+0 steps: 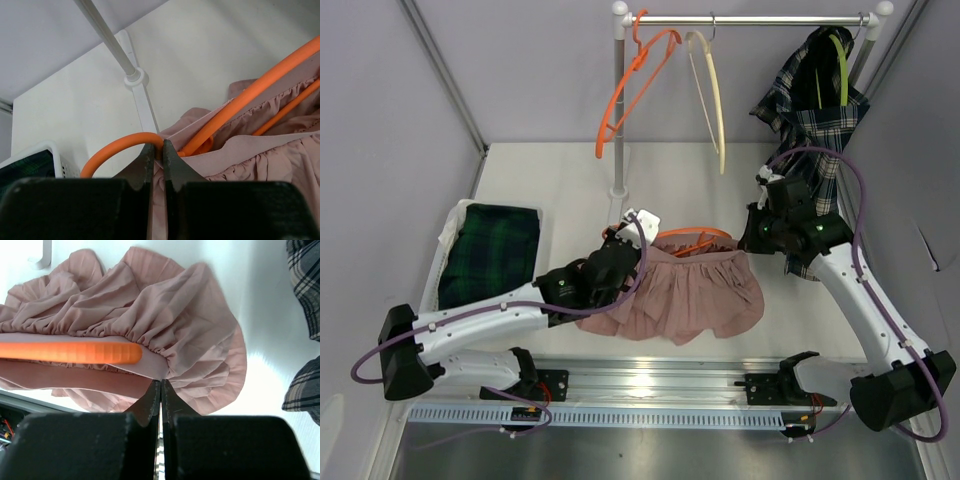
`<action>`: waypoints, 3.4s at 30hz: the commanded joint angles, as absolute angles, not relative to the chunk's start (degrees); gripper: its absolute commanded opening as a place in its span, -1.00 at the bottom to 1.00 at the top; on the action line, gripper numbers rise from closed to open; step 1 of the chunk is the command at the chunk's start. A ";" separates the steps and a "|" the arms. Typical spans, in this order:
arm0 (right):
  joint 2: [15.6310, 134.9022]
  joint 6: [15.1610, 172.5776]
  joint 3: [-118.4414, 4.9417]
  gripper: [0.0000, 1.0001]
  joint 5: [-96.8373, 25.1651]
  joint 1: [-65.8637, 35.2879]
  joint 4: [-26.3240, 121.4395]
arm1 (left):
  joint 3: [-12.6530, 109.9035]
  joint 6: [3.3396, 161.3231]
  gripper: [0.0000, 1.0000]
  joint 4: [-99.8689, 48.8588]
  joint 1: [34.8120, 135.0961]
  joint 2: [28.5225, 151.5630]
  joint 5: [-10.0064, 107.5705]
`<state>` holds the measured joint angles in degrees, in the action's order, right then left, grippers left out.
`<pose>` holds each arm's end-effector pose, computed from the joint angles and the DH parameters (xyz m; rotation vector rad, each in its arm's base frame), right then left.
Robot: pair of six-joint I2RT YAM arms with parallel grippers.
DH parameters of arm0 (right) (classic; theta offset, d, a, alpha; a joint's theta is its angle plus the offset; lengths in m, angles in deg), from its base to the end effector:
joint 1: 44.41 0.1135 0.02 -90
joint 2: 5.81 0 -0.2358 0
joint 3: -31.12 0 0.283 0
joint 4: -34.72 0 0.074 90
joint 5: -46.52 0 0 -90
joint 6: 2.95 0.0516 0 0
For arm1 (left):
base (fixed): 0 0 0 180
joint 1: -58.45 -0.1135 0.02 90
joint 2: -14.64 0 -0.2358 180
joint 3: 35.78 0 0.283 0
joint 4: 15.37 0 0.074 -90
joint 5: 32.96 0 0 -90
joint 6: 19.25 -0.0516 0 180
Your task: Place the skirt on the hanger
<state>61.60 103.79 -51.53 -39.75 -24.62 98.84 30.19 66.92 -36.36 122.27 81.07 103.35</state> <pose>0.2670 0.0997 0.3111 -0.0953 2.4534 0.3645 0.1706 -0.2624 0.2873 0.5515 1.7412 0.0521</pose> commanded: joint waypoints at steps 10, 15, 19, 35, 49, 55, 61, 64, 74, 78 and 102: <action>60.63 106.56 -48.62 -1.00 -39.61 -22.44 93.99 | 30.69 70.31 -1.00 -34.99 121.21 76.25 103.54; 60.72 106.65 -48.09 -1.00 -40.66 -23.49 93.72 | 30.07 70.23 -1.00 -35.25 121.21 75.72 103.80; 61.07 106.39 -49.31 -1.00 -39.70 -25.25 93.72 | 29.11 69.44 -1.00 -35.25 121.21 75.19 102.84; 64.23 105.07 -60.74 -1.00 -42.51 -24.20 98.29 | 28.30 66.88 -1.00 -35.60 121.56 76.95 102.92; 66.78 105.07 -58.46 -1.00 -43.39 -24.11 96.80 | 27.17 66.89 -1.00 -34.37 121.74 73.79 103.36; 67.83 104.81 -60.30 -1.00 -43.39 -24.99 97.32 | 25.67 66.80 -1.00 -34.37 121.74 73.61 102.83; 67.22 105.25 -62.15 -1.00 -45.15 -23.59 98.29 | 26.12 66.62 -1.00 -34.56 121.74 75.72 102.49; 66.96 105.25 -63.64 -1.00 -46.29 -22.62 99.25 | 26.73 66.36 -1.00 -34.46 121.74 76.33 101.34; 66.34 107.35 -71.72 -1.00 -51.46 -13.49 104.61 | 36.21 64.87 -1.00 -37.44 121.74 81.42 99.32; 67.75 108.85 -77.52 -1.00 -54.72 -6.73 106.81 | 44.74 64.69 -1.00 -40.44 121.74 83.80 96.69; 66.35 110.00 -77.99 -1.00 -56.93 0.94 105.33 | 63.81 65.13 -1.00 -52.03 123.93 91.27 82.44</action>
<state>69.91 109.58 -80.07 -56.56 0.64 108.11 58.76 65.74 -53.21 123.47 92.33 83.63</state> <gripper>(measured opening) 0.009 0.092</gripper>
